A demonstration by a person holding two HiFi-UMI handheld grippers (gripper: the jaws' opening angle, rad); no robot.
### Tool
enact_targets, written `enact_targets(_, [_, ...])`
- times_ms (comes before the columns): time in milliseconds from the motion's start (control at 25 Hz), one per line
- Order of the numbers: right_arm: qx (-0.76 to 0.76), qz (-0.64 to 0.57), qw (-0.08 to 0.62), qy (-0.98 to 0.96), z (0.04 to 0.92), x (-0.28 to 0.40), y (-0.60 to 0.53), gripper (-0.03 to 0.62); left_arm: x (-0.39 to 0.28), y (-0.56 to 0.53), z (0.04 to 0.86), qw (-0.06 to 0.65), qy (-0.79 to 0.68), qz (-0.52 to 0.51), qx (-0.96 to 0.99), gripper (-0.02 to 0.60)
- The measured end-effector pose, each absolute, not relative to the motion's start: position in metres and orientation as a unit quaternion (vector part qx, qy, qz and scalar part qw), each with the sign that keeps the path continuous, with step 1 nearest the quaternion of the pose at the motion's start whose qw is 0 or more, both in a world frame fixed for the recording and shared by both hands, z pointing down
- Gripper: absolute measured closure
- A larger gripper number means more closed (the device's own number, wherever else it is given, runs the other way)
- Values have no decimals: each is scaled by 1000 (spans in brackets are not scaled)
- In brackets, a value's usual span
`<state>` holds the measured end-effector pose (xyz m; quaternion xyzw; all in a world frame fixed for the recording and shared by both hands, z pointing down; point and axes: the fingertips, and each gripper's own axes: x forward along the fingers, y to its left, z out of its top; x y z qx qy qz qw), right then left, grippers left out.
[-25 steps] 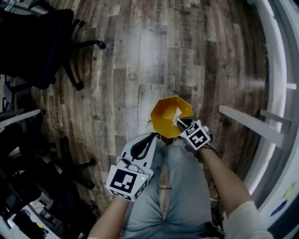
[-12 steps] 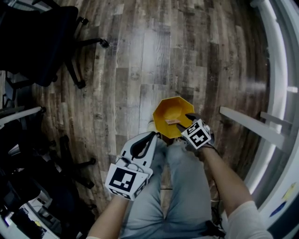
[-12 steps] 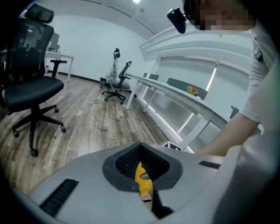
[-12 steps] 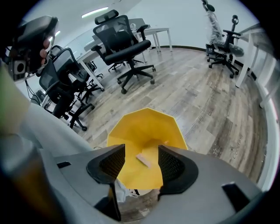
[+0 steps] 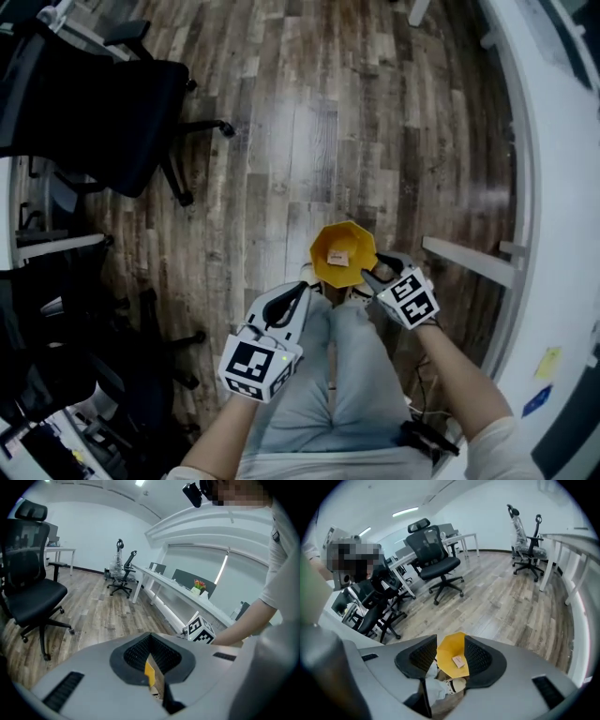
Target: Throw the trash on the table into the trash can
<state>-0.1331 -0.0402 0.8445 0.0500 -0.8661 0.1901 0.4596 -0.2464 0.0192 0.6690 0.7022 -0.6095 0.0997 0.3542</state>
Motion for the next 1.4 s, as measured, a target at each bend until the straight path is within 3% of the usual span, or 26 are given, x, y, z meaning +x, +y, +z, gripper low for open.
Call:
enact_targets(160, [57, 206, 399, -892, 737, -140, -43, 504, -246, 17, 601, 341, -606, 101, 711, 581])
enact_targets(280, [61, 214, 355, -908, 658, -147, -42, 540, -239, 11, 552, 330, -605, 94, 718, 581])
enact_targets(680, [122, 191, 265, -937, 489, -139, -56, 553, -224, -2, 451, 298, -597, 90, 740, 581])
enact_targets(1400, [150, 191, 211, -947, 440, -124, -72, 554, -194, -27, 421, 280, -579, 94, 760, 583])
